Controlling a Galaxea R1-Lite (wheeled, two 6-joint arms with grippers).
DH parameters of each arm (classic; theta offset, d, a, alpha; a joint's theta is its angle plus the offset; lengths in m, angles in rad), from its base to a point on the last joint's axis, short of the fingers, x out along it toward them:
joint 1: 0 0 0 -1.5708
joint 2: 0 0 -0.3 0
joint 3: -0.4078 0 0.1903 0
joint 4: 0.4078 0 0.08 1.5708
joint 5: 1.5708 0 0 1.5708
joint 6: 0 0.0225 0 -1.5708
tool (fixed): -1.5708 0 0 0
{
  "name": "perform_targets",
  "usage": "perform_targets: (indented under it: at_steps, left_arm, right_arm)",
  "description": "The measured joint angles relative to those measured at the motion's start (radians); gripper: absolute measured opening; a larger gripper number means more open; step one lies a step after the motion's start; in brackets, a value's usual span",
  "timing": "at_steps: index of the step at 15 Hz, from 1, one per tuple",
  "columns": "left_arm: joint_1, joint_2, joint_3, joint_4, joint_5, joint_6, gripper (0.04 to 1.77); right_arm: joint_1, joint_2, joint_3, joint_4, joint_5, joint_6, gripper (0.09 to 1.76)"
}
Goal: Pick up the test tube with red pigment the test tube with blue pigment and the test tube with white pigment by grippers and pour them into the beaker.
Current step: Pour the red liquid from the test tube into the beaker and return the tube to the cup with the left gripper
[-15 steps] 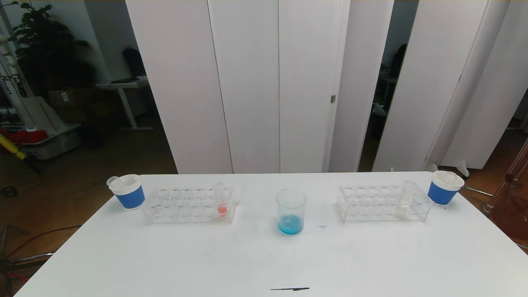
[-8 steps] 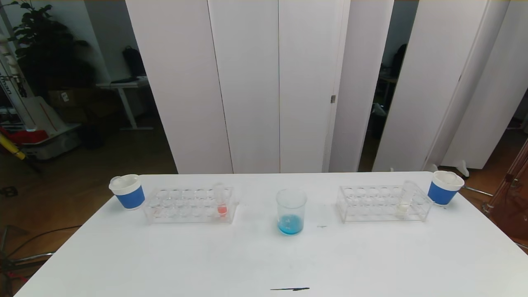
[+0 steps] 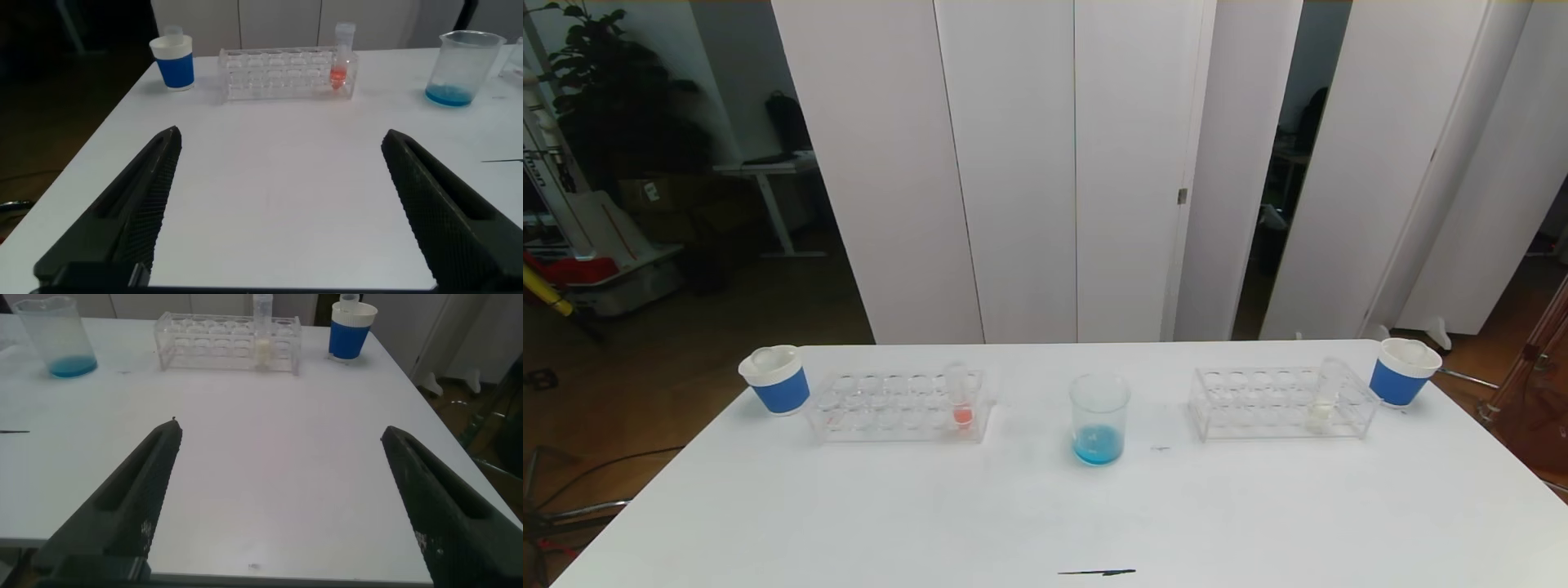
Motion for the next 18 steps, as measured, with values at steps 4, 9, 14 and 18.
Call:
perform_targets:
  at_steps: [4,9,14,18]
  left_arm:
    - [0.000,0.011,-0.138,0.055,-0.005,0.001,1.75]
    - [-0.007,0.201,-0.397,0.098,0.004,-0.003,1.75]
    - [-0.012,0.547,-0.597,-0.031,0.007,-0.009,1.75]
    - [-0.018,0.836,-0.639,-0.234,0.006,-0.012,1.75]
  right_arm:
    - [0.000,0.000,0.000,0.000,0.000,0.000,1.75]
    - [0.000,0.000,0.000,0.000,0.000,0.000,1.75]
    - [0.000,0.000,0.000,0.000,0.000,0.000,1.75]
    - [0.000,0.000,0.000,0.000,0.000,0.000,1.75]
